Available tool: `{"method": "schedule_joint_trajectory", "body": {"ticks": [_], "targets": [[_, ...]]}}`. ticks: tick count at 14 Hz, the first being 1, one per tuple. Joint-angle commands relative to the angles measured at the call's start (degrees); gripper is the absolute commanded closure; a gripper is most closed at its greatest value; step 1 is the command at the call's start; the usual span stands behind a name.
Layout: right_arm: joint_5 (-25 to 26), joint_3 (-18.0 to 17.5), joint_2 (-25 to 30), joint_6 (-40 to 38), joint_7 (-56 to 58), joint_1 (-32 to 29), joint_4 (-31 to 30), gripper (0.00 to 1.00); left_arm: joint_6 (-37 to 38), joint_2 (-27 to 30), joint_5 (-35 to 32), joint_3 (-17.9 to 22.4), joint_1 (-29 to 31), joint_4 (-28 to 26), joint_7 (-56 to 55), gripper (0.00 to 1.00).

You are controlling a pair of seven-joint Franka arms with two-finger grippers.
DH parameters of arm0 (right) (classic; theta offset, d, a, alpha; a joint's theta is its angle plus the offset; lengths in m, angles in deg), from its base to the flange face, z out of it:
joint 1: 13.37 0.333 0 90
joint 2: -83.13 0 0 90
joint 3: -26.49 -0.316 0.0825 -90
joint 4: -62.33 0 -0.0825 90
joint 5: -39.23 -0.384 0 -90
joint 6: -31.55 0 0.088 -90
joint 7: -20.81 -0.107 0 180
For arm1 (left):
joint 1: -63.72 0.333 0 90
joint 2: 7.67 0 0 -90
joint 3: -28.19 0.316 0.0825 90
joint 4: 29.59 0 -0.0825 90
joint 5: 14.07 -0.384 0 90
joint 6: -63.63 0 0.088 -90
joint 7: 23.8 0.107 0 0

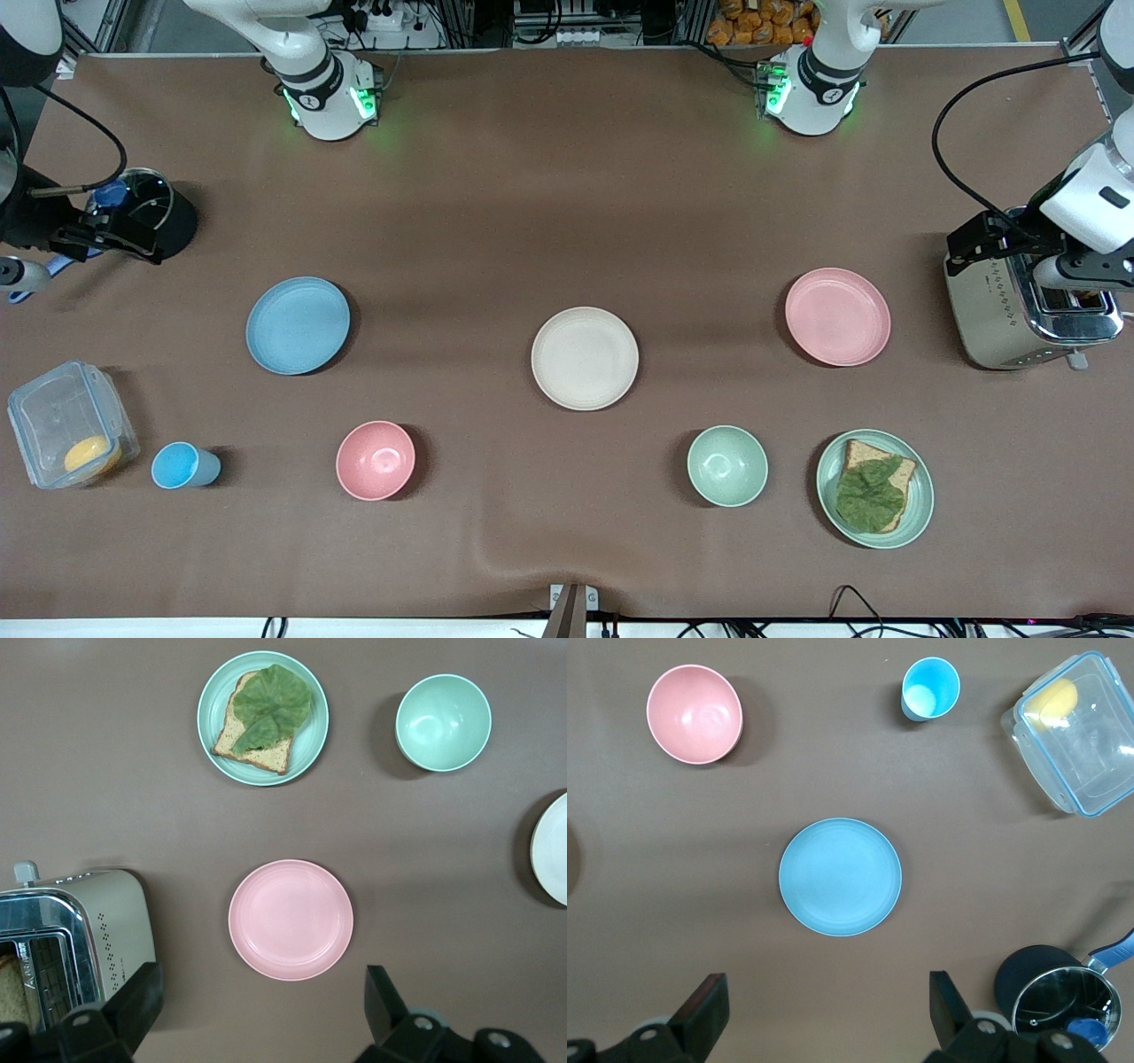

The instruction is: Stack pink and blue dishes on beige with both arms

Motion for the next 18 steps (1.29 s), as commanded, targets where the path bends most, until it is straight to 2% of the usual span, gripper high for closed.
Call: {"method": "schedule_joint_trajectory", "body": {"ticks": [1,18], "targets": [[0.7,-0.6,0.1,-0.3,-0.2,-0.7,0.0,0.0,0.8,-0.7,1.2,0.1,0.3,1.4,-0.5,0.0],[0.7,-0.6,0.1,-0.5,-0.2,-0.7,0.0,0.0,1.7,-1.1,0.7,0.0,0.8,1.3,-0.7,0.0]]}}
